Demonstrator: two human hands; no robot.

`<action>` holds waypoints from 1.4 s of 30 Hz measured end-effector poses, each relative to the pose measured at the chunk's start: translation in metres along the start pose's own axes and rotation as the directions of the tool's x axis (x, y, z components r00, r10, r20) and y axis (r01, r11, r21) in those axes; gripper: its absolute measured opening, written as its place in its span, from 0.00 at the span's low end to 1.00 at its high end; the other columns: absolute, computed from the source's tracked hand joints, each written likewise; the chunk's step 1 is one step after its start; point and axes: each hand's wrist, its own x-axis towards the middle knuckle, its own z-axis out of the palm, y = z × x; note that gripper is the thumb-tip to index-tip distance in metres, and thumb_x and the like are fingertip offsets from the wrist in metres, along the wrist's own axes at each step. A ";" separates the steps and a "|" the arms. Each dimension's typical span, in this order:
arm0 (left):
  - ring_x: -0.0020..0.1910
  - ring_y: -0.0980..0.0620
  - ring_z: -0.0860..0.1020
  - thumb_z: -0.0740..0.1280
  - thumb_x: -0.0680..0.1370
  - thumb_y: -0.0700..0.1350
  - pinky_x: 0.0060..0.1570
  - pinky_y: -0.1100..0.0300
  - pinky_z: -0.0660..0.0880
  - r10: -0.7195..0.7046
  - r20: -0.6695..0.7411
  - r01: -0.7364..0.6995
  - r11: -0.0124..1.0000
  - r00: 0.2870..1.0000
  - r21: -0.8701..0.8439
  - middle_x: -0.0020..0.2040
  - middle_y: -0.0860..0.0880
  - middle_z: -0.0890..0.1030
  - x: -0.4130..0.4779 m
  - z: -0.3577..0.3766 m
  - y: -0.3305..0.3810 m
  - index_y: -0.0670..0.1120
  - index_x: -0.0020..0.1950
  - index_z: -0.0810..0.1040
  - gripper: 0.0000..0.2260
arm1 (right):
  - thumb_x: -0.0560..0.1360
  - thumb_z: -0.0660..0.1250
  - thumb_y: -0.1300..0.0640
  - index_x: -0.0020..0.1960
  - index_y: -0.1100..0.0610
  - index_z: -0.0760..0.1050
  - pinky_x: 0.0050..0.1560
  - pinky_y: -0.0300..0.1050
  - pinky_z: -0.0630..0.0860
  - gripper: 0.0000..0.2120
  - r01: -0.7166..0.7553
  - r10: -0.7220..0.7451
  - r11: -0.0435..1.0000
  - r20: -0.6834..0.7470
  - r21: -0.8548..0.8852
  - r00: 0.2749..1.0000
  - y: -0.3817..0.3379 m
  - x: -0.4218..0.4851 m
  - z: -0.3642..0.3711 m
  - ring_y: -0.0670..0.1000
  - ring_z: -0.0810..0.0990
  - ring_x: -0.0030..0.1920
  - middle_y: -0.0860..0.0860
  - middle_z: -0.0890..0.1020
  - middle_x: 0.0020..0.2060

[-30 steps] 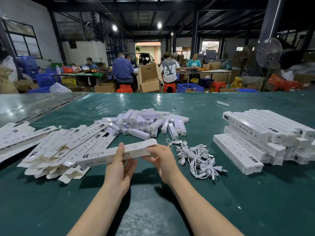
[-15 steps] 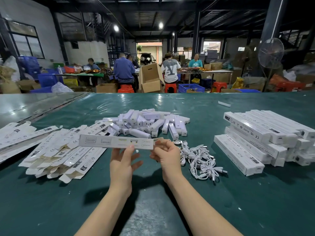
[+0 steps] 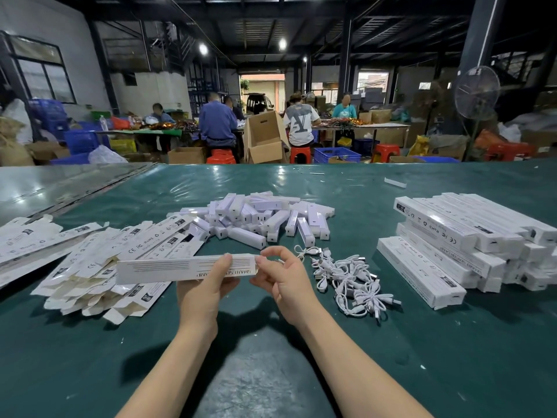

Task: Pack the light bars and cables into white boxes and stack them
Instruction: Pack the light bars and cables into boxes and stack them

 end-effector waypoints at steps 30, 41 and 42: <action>0.23 0.61 0.75 0.71 0.73 0.41 0.24 0.68 0.74 -0.120 -0.113 0.120 0.993 0.986 -0.007 0.23 0.56 0.78 -0.003 0.005 -0.002 0.48 0.37 0.76 0.07 | 0.71 0.68 0.64 0.51 0.48 0.72 0.41 0.31 0.73 0.15 0.310 -0.467 0.761 -0.150 -0.570 0.872 0.011 -0.007 0.010 0.36 0.78 0.34 0.41 0.78 0.39; 0.34 0.55 0.76 0.70 0.74 0.43 0.26 0.66 0.75 -0.232 -0.060 0.228 0.971 0.971 -0.068 0.27 0.57 0.80 -0.006 0.005 -0.002 0.49 0.39 0.76 0.05 | 0.72 0.67 0.68 0.40 0.57 0.76 0.38 0.34 0.77 0.07 0.121 -0.123 0.992 -0.139 -0.024 0.983 0.003 -0.004 0.010 0.47 0.78 0.38 0.50 0.80 0.34; 0.33 0.55 0.76 0.70 0.74 0.43 0.26 0.67 0.75 -0.239 -0.059 0.234 0.969 0.969 -0.083 0.27 0.57 0.80 -0.006 0.005 -0.001 0.49 0.39 0.76 0.05 | 0.72 0.67 0.68 0.40 0.58 0.76 0.38 0.34 0.78 0.07 0.117 -0.118 0.993 -0.140 -0.021 0.983 0.003 -0.003 0.010 0.47 0.78 0.38 0.50 0.79 0.34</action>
